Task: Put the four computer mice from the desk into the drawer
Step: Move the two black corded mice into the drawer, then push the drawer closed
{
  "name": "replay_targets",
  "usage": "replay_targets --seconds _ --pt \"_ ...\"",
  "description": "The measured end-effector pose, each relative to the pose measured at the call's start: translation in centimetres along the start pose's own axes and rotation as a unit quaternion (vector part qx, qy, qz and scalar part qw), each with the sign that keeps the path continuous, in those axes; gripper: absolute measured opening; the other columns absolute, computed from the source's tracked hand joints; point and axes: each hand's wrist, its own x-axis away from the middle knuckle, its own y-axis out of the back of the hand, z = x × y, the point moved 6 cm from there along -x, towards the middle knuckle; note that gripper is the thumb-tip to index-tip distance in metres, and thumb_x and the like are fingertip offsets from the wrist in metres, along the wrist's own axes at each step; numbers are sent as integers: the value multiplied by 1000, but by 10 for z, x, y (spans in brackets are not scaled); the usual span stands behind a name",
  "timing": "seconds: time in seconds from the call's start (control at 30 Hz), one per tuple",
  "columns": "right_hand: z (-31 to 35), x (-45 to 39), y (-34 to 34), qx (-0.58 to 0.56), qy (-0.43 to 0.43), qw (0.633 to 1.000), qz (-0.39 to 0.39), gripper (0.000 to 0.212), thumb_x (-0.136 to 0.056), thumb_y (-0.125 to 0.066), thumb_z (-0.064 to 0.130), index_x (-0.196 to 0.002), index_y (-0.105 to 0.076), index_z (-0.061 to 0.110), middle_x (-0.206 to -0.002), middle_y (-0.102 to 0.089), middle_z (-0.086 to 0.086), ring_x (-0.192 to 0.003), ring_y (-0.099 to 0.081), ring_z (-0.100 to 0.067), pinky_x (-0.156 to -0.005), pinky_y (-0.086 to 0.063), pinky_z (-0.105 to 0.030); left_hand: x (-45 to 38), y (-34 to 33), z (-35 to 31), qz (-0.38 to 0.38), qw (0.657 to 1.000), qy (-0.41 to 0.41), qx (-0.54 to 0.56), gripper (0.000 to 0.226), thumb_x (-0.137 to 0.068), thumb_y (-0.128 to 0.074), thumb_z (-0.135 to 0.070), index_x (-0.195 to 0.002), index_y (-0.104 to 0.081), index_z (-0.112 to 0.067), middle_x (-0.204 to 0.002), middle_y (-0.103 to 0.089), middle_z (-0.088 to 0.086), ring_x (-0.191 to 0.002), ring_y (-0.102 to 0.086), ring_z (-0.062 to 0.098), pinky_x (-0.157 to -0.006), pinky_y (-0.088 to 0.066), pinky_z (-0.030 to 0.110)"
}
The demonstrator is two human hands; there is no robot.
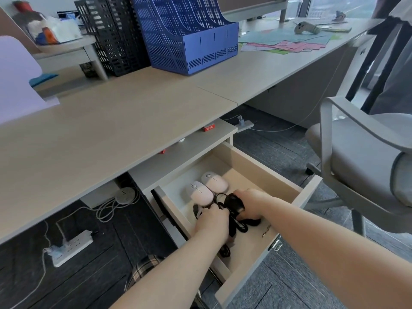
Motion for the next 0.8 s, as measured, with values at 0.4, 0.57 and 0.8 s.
replay_targets --seconds 0.4,0.57,0.8 --pt "-17 65 57 -56 -114 956 -263 29 -93 -41 30 -97 -62 12 -98 -65 -5 -98 -57 -28 -79 -47 -36 19 76 6 -107 993 -22 -36 31 -90 -53 -26 -119 -51 -17 -122 -55 11 -113 -53 35 -76 -43 38" --pt "-45 102 51 -151 -296 905 -265 23 -84 -41 12 -105 -45 20 -140 -31 -15 -135 -18 -34 -102 -29 -60 36 131 6 -183 982 -35 -31 25 -90 -44 -28 -106 -54 -11 -112 -56 10 -104 -55 32 -71 -39 37" --pt "-41 105 28 -347 -309 850 -249 54 -86 -39 4 -138 -28 12 -157 12 -21 -127 -43 -41 -101 -41 -43 48 174 39 -289 956 -40 -12 19 -92 -44 -22 -101 -51 -7 -112 -55 15 -103 -53 34 -75 -42 40"
